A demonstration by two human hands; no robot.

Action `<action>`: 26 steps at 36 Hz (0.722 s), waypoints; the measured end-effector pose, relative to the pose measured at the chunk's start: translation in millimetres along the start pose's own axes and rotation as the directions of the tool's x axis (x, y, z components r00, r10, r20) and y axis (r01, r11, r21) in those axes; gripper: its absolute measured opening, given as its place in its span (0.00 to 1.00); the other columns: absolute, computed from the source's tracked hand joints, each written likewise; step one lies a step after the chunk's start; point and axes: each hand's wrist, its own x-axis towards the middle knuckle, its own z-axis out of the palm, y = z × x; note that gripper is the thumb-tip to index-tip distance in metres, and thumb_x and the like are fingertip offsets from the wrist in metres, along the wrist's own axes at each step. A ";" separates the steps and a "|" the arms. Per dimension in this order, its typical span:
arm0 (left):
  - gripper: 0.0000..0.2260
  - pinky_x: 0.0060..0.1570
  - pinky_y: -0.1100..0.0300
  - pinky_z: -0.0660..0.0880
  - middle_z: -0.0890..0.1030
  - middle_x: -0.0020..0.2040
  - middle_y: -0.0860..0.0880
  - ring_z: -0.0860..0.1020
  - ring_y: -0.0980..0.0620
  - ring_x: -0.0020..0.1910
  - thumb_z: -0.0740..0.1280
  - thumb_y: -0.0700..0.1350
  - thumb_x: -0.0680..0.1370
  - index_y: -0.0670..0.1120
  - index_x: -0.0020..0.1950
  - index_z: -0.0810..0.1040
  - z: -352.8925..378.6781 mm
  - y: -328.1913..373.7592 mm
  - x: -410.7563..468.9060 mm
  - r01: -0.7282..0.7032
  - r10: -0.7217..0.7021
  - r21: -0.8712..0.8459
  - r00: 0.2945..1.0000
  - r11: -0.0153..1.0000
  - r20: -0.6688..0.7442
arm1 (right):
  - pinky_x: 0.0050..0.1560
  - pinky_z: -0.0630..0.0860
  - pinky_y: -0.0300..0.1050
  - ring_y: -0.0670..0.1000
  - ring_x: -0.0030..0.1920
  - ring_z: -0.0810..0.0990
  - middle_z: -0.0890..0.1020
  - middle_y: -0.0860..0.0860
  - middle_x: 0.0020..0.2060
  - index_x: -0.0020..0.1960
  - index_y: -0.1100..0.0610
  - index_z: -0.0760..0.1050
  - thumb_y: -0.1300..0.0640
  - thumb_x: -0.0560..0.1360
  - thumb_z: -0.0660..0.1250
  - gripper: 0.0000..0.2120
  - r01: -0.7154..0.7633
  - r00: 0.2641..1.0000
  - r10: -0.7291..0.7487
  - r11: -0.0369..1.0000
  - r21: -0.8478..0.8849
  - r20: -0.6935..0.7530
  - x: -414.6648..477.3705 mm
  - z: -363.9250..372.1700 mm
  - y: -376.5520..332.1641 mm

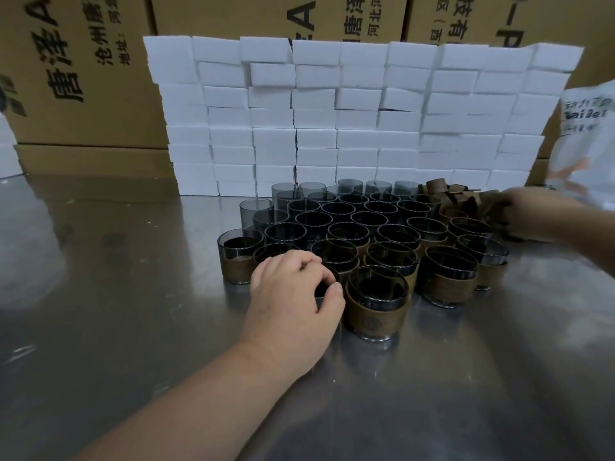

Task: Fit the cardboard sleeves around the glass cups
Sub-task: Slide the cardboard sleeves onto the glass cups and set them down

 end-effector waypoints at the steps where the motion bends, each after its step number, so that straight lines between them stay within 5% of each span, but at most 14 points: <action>1: 0.12 0.61 0.67 0.51 0.71 0.50 0.60 0.60 0.68 0.51 0.58 0.53 0.72 0.50 0.44 0.80 -0.3 -0.2 0.0 -0.003 0.003 0.000 1.000 1.000 0.001 | 0.37 0.68 0.46 0.57 0.38 0.74 0.75 0.56 0.38 0.55 0.63 0.74 0.62 0.77 0.58 0.10 -0.017 0.998 0.019 0.999 0.033 -0.055 1.3 -6.5 -6.9; 9: 0.06 0.61 0.68 0.49 0.70 0.51 0.60 0.62 0.64 0.53 0.63 0.49 0.75 0.51 0.44 0.79 -3.0 -0.6 -0.2 0.001 -0.001 0.003 0.999 1.000 0.034 | 0.35 0.64 0.44 0.55 0.38 0.72 0.76 0.52 0.42 0.58 0.49 0.71 0.59 0.77 0.59 0.11 0.325 0.913 -0.269 0.933 0.152 -0.305 -13.8 -37.1 -98.0; 14: 0.09 0.60 0.69 0.47 0.69 0.51 0.60 0.64 0.61 0.57 0.60 0.51 0.74 0.52 0.45 0.79 -3.9 1.0 0.6 0.012 -0.013 0.022 0.999 1.000 0.052 | 0.46 0.68 0.42 0.56 0.52 0.76 0.78 0.53 0.55 0.51 0.50 0.80 0.65 0.75 0.59 0.15 0.408 0.908 -0.399 0.911 0.054 -0.125 -29.0 -40.8 -153.5; 17: 0.07 0.59 0.70 0.46 0.69 0.51 0.60 0.62 0.63 0.54 0.61 0.50 0.75 0.52 0.45 0.79 -3.4 0.6 0.3 0.011 -0.011 0.008 0.999 1.000 0.047 | 0.52 0.75 0.47 0.56 0.53 0.77 0.80 0.54 0.54 0.51 0.56 0.81 0.64 0.75 0.57 0.14 0.396 0.918 -0.395 0.917 0.051 -0.025 -34.2 -37.8 -171.6; 26: 0.12 0.60 0.68 0.49 0.70 0.49 0.60 0.65 0.60 0.55 0.57 0.54 0.72 0.52 0.43 0.79 -1.1 -0.5 0.1 0.009 -0.008 -0.015 1.000 1.000 0.025 | 0.40 0.70 0.44 0.54 0.41 0.75 0.77 0.55 0.41 0.47 0.61 0.77 0.59 0.76 0.58 0.10 0.330 0.913 -0.321 0.944 0.011 0.253 -37.4 -31.4 -180.2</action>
